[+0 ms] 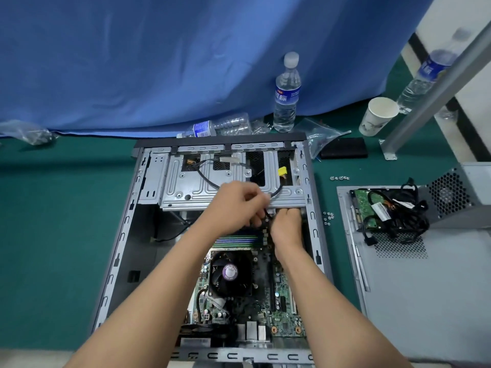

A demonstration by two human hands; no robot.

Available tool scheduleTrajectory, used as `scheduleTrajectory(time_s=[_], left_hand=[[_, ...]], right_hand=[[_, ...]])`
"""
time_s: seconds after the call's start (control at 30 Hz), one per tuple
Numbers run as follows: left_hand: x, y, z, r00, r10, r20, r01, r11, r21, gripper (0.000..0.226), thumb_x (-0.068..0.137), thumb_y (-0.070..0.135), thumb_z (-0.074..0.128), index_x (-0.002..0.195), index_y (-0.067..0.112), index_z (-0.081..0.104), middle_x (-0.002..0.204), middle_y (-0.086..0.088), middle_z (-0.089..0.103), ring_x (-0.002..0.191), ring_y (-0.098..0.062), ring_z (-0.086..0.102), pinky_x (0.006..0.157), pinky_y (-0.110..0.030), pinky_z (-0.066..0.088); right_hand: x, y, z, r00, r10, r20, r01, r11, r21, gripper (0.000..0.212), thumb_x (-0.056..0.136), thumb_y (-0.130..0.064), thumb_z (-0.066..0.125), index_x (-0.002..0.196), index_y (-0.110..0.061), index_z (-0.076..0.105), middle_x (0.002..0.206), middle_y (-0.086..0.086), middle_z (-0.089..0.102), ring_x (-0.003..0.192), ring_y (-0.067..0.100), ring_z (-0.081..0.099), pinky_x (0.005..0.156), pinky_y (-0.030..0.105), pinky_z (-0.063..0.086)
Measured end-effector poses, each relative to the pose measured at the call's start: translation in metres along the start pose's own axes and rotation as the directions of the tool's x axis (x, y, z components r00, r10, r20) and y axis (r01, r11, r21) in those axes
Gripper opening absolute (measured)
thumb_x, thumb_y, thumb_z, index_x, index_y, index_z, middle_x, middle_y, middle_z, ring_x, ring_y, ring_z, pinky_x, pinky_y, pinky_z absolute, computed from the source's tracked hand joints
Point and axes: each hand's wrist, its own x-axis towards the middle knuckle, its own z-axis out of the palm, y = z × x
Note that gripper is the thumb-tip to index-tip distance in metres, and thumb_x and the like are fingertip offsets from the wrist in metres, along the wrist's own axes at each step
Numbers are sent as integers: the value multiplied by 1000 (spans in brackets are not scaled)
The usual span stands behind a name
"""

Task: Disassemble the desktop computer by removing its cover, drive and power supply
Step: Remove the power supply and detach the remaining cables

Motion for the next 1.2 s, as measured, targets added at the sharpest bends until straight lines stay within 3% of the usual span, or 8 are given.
scheduleTrajectory(time_s=[0.17, 0.4, 0.57, 0.7, 0.77, 0.9, 1.07, 1.2], left_hand=[[35, 16, 7, 967, 110, -230, -70, 982, 174, 17, 92, 15, 57, 106, 14, 67, 78, 5, 63, 61, -2, 53, 57, -4, 38], [68, 22, 20, 987, 69, -145, -30, 966, 258, 27, 91, 24, 62, 116, 15, 65, 99, -4, 51, 82, -19, 50, 72, -25, 39], [73, 25, 20, 979, 17, -204, -21, 1000, -14, 8, 85, 10, 69, 83, 12, 61, 73, 1, 58, 59, -10, 51, 50, -9, 37], [77, 27, 16, 968, -77, -240, -7, 944, -330, 7, 88, -1, 63, 88, 2, 57, 73, -7, 59, 49, -6, 61, 48, -15, 48], [77, 25, 17, 964, -119, -238, -8, 882, -471, 7, 90, -4, 59, 92, 1, 54, 76, -12, 58, 50, -6, 65, 52, -17, 53], [78, 18, 12, 950, -146, -275, -49, 802, -595, 9, 91, -4, 57, 88, 3, 53, 79, -12, 61, 65, -13, 71, 62, -18, 56], [77, 9, 5, 952, -135, -275, -64, 790, -610, 11, 90, -4, 58, 85, 4, 54, 82, -15, 63, 75, -20, 73, 68, -21, 57], [72, 8, 4, 950, -121, -287, -97, 761, -642, 11, 90, -4, 58, 85, 5, 53, 87, -19, 61, 78, -21, 73, 69, -19, 55]], right_hand=[[3, 1, 1, 996, 64, 66, -68, 996, 60, 18, 98, -7, 28, 94, -2, 45, 77, 4, 40, 68, 13, 33, 55, 25, 27], [2, -2, 1, 997, 49, 59, -56, 992, 117, 27, 97, -4, 28, 109, -12, 51, 102, 5, 58, 75, 10, 45, 64, 25, 40], [-2, -2, -3, 993, 92, 70, -102, 981, 165, 20, 97, -11, 33, 109, -12, 49, 106, 4, 55, 91, 16, 48, 83, 28, 39], [-7, -3, -12, 987, 99, 129, -128, 961, 243, 12, 95, -9, 39, 89, -10, 49, 73, 4, 55, 56, 11, 47, 51, 22, 45], [-9, -6, -15, 976, 98, 197, -166, 913, 372, 13, 96, -3, 39, 94, -6, 52, 75, 7, 60, 54, 12, 57, 55, 22, 52], [-15, -12, -15, 947, 181, 266, -296, 812, 503, 13, 98, -3, 43, 91, -14, 46, 107, 9, 65, 73, 8, 67, 104, 33, 36], [-13, -18, -10, 938, 258, 233, -342, 565, 751, 25, 94, 11, 40, 117, 6, 49, 125, 17, 53, 112, 18, 53, 106, 29, 38], [-8, -17, -9, 939, 300, 168, -322, 599, 733, 33, 94, 9, 39, 126, 13, 44, 129, 17, 52, 127, 21, 46, 108, 28, 35]])
